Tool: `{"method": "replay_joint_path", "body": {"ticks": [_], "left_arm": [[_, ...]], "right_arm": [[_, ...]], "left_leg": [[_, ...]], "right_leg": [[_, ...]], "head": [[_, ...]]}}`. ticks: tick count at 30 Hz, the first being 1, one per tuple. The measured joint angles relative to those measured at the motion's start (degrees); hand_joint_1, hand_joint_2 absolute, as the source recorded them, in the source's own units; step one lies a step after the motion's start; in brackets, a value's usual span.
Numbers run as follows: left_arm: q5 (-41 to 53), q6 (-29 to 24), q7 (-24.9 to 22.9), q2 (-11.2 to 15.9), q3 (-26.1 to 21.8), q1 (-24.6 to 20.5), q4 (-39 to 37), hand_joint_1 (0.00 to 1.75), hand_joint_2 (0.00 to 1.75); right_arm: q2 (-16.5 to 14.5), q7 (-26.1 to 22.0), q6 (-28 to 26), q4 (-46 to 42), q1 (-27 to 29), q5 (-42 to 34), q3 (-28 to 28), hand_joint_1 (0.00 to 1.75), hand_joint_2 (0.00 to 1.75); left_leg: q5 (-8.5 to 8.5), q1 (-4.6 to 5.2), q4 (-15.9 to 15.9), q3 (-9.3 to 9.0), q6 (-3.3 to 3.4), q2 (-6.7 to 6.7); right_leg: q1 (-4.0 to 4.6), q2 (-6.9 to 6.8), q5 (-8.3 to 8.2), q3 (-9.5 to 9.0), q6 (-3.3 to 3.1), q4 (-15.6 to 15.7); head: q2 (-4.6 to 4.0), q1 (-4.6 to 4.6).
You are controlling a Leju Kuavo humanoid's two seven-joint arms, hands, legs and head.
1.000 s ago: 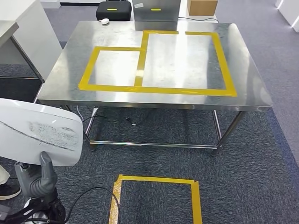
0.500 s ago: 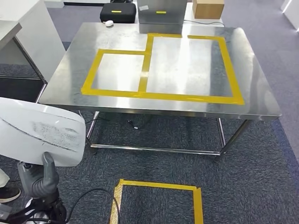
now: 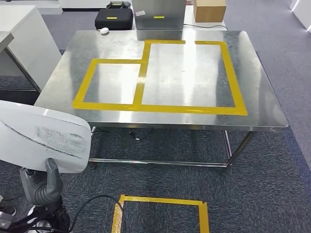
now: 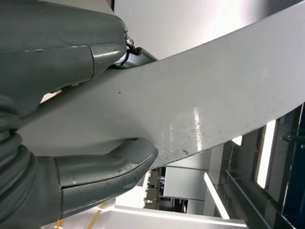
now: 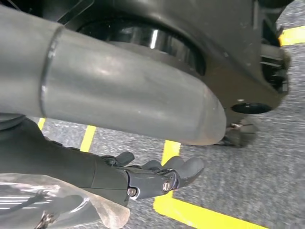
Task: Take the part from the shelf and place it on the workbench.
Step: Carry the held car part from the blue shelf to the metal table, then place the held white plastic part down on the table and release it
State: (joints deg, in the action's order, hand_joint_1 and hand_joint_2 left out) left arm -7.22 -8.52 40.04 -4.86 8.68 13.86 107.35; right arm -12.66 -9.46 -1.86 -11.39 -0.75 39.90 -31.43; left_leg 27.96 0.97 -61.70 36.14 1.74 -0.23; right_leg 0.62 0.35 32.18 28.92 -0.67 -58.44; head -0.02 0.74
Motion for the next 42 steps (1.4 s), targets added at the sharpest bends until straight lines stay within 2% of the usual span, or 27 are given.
{"method": "replay_joint_path", "body": {"ticks": [1, 2, 4, 5, 6, 7, 9, 10, 11, 12, 13, 14, 15, 16, 17, 18, 21, 25, 27, 29, 32, 33, 35, 38, 42], "left_arm": [[0.0, 0.0, 0.0, 0.0, 0.0, 0.0, 0.0, 1.75, 1.75], [0.0, 0.0, 0.0, 0.0, 0.0, 0.1, 0.0, 1.75, 1.75], [0.1, 0.0, 0.0, -0.1, -0.1, 0.1, 0.1, 1.75, 1.75], [0.1, 0.0, 0.0, -0.2, -0.1, 0.1, 0.1, 1.75, 1.75], [0.1, 0.0, 0.0, -0.2, -0.1, 0.1, 0.1, 1.75, 1.75], [0.1, 0.0, 0.0, -0.3, -0.1, 0.1, 0.1, 1.75, 1.75], [0.1, 0.0, 0.0, -0.4, -0.1, 0.1, 0.1, 1.75, 1.75], [0.1, 0.0, 0.0, -0.4, -0.1, 0.2, 0.1, 1.75, 1.75], [0.1, 0.0, 0.0, -0.5, -0.1, 0.2, 0.1, 1.75, 1.75], [0.1, 0.0, 0.0, -0.5, -0.1, 0.2, 0.1, 1.75, 1.75], [0.1, 0.0, 0.0, -0.5, -0.1, 0.2, 0.1, 1.75, 1.75], [0.2, -0.1, 0.0, -0.5, -0.1, 0.2, 0.1, 1.75, 1.75], [0.6, -0.5, 0.0, -0.5, -0.1, 0.2, 0.0, 1.75, 1.75], [1.3, -1.3, 0.0, -0.5, -0.1, 0.2, 0.0, 1.75, 1.75], [3.0, -2.8, 0.0, -0.4, -0.1, 0.2, 0.0, 1.75, 1.75], [5.4, -5.0, 0.0, -0.2, -0.1, 0.2, 0.0, 1.75, 1.75], [14.0, -12.6, 0.0, 1.2, -0.1, 0.2, -0.1, 1.75, 1.75], [17.1, -15.6, 0.0, 2.8, -0.1, 0.2, -0.2, 1.75, 1.75], [18.0, -16.4, -0.1, 3.4, -0.1, 0.2, -0.2, 1.75, 1.75], [20.0, -17.8, -0.3, 3.8, -0.1, 0.1, -0.3, 1.75, 1.75], [28.4, -22.4, -2.8, 4.9, -0.1, -0.9, -0.8, 1.75, 1.75], [34.0, -25.0, -5.1, 5.8, -0.1, -1.7, -1.2, 1.75, 1.75], [46.4, -29.4, -10.5, 8.0, -0.7, -3.5, -1.9, 1.75, 1.75], [60.3, -31.1, -17.0, 11.9, -3.4, -6.0, -3.6, 1.75, 1.75], [65.2, -31.2, -20.8, 17.2, -7.5, -9.4, -7.0, 1.75, 1.75]], "right_arm": [[0.0, 0.0, 0.0, 0.0, 0.0, 0.0, 0.0, 0.0, 0.0], [-0.1, 0.0, 0.0, 0.0, 0.0, 0.0, 0.0, 0.0, 0.0], [-0.1, 0.0, 0.0, 0.0, 0.0, 0.1, 0.0, 0.0, 0.0], [-0.1, 0.0, 0.0, 0.0, 0.0, 0.1, 0.0, 0.0, 0.0], [-0.1, 0.0, 0.0, 0.0, -0.1, 0.2, 0.0, 0.0, 0.0], [-0.1, 0.0, 0.0, 0.0, -0.2, 0.2, 0.0, 0.0, 0.0], [-0.1, 0.0, 0.0, 0.0, -0.2, 0.2, 0.0, 0.0, 0.0], [-0.1, 0.0, -0.1, 0.0, -0.2, 0.1, 0.0, 0.0, 0.0], [-0.1, 0.0, -0.1, 0.0, -0.1, 0.1, 0.0, 0.0, 0.0], [-0.1, 0.0, -0.1, 0.0, 0.0, 0.1, 0.0, 0.0, 0.0], [0.0, 0.0, -0.1, 0.0, 0.0, 0.1, 0.0, 0.0, 0.0], [-0.1, -0.1, -0.1, 0.0, 0.0, 0.1, 0.0, 0.0, 0.0], [-0.1, -0.1, -0.1, 0.1, 0.0, 0.2, 0.0, 0.0, 0.0], [-0.1, -0.1, -0.1, 0.1, 0.0, 0.2, 0.0, 0.0, 0.0], [-0.1, -0.2, -0.1, 0.1, 0.1, 0.2, 0.0, 0.0, 0.0], [-0.1, -0.2, -0.1, 0.1, 0.1, 0.1, 0.0, 0.0, 0.0], [-0.1, -0.4, -0.3, 0.1, 0.2, -0.1, 0.0, 0.0, 0.0], [-0.1, -0.4, -0.3, 0.1, 0.1, -0.1, 0.0, 0.0, 0.0], [-0.1, -0.4, -0.3, 0.1, 0.1, -0.1, 0.0, 0.0, 0.0], [-0.1, -0.3, -0.3, 0.1, 0.1, -0.2, 0.0, 0.0, 0.0], [0.5, 0.8, 0.2, 0.1, 0.0, -0.9, -0.1, 0.0, 0.0], [1.0, 1.1, 0.8, 0.1, -0.1, -1.0, -0.3, 0.0, 0.0], [2.0, 1.5, 2.1, 0.1, -0.2, -0.9, -0.7, 0.0, 0.0], [2.9, 1.5, 2.9, 0.1, -0.2, 0.0, -0.9, 0.0, 0.0], [3.4, 1.5, 3.4, 0.1, -0.3, 1.0, -0.9, 0.0, 0.0]], "left_leg": [[-0.41, 0.32, 1.3, -0.34, 0.35, -0.04], [0.01, 0.48, 1.7, -0.52, 0.59, -0.13], [-0.75, 0.32, 2.8, -1.77, 0.93, -0.22], [-0.79, 0.14, 3.1, -2.44, 1.08, -0.2], [-0.78, -0.05, 3.3, -3.03, 1.18, -0.17], [-0.63, -0.18, 3.4, -3.33, 1.27, -0.11], [-0.12, -0.38, 3.4, -3.6, 1.3, -0.13], [0.22, -0.52, 3.4, -3.88, 1.16, -0.17], [0.62, -0.73, 3.4, -4.32, 0.95, -0.24], [1.08, -0.98, 3.3, -4.94, 0.65, -0.29], [1.63, -1.23, 3.3, -5.66, 0.27, -0.32], [2.17, -1.41, 3.2, -6.31, -0.14, -0.3], [2.63, -1.47, 3.1, -6.67, -0.55, -0.28], [3.05, -1.45, 2.9, -6.82, -0.94, -0.24], [3.37, -1.39, 2.8, -6.82, -0.99, -0.21], [3.53, -1.33, 2.8, -6.77, -0.78, -0.19], [3.42, -1.26, 3.0, -7.05, 0.07, -0.19], [3.49, -1.23, 3.8, -7.69, 0.19, -0.19], [3.65, -1.24, 4.2, -7.85, 0.22, -0.18], [3.7, -1.29, 4.3, -7.92, -0.14, -0.18], [3.69, -1.46, 4.4, -7.96, -1.49, -0.17], [3.67, -1.5, 4.4, -7.95, -1.84, -0.17], [3.62, -1.52, 4.4, -7.96, -2.14, -0.18], [3.55, -1.5, 4.4, -7.97, -2.29, -0.17], [3.55, -1.47, 4.3, -7.97, -2.29, -0.17]], "right_leg": [[-0.05, -0.01, 0.22, -0.27, 0.32, 0.0], [-0.07, -0.04, 0.14, -0.62, 0.77, -0.2], [-0.16, -0.15, 0.25, -1.01, 1.55, -0.9], [-0.18, -0.17, 0.8, -0.61, 1.91, -2.0], [-0.25, -0.16, 1.94, 0.45, 2.16, -4.0], [-0.38, -0.15, 3.39, 2.28, 2.44, -6.9], [-0.75, -0.17, 6.11, 6.9, 3.06, -13.2], [-0.97, -0.18, 6.51, 8.6, 3.45, -14.8], [-1.19, -0.2, 5.69, 9.35, 3.76, -14.4], [-1.45, -0.22, 3.56, 9.16, 4.11, -12.0], [-1.77, -0.26, 0.51, 8.37, 4.53, -8.4], [-1.91, -0.28, -1.71, 7.63, 4.8, -5.2], [-1.94, -0.37, -3.09, 7.02, 4.58, -2.8], [-1.92, -0.4, -3.84, 6.71, 4.09, -1.7], [-1.8, -0.42, -3.72, 6.64, 3.47, -1.6], [-1.78, -0.43, -4.04, 6.46, 2.89, -1.6], [-1.77, -0.21, -4.31, 6.33, 2.58, -1.5], [-1.7, -0.08, -3.75, 6.1, 1.9, -1.5], [-1.6, -0.12, -3.6, 6.04, 1.69, -1.5], [-1.49, -0.14, -3.53, 5.97, 1.58, -1.5], [-1.37, -0.2, -3.52, 5.9, 1.55, -1.5], [-1.35, -0.24, -3.53, 5.87, 1.54, -1.5], [-1.35, -0.28, -3.59, 5.8, 1.49, -1.5], [-1.36, -0.27, -3.72, 5.73, 1.47, -1.5], [-1.4, -0.26, -3.81, 5.69, 1.54, -1.5]], "head": [[0.0, 0.05], [0.0, 0.09], [0.0, 0.04], [-0.01, 0.09], [-0.01, 0.16], [-0.01, 0.25], [-0.01, 0.29], [-0.01, 0.28], [-0.01, 0.29], [-0.01, 0.3], [-0.01, 0.31], [-0.01, 0.38], [-0.01, 0.47], [-0.01, 0.54], [-0.01, 0.52], [0.0, 0.46], [0.0, 0.29], [0.0, 0.28], [0.0, 0.29], [0.0, 0.31], [0.0, 0.32], [0.0, 0.33], [0.0, 0.33], [0.0, 0.35], [0.0, 0.35]]}}
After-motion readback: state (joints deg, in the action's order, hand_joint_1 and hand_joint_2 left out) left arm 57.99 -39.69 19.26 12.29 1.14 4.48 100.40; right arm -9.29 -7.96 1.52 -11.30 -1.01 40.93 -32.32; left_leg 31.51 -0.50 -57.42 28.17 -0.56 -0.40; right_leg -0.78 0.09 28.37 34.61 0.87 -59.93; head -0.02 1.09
